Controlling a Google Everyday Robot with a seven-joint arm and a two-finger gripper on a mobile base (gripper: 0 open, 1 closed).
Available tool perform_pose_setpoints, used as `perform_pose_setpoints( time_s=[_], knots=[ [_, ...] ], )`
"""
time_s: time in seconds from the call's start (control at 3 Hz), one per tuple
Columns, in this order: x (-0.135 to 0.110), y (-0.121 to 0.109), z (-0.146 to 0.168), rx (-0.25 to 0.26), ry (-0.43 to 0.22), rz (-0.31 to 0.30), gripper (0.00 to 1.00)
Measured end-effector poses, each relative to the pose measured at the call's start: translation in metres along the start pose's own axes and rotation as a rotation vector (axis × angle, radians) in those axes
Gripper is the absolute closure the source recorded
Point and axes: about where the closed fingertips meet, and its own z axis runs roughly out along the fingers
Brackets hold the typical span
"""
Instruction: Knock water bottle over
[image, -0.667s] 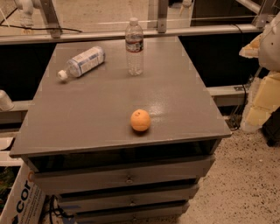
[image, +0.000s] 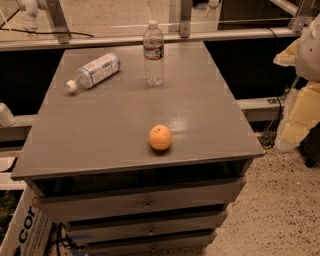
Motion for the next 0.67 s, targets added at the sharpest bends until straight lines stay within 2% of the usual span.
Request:
perform_pose_setpoints(
  time_s=[0.67],
  knots=[
    [0.0000, 0.0000, 0.0000, 0.000, 0.000, 0.000, 0.00]
  ],
)
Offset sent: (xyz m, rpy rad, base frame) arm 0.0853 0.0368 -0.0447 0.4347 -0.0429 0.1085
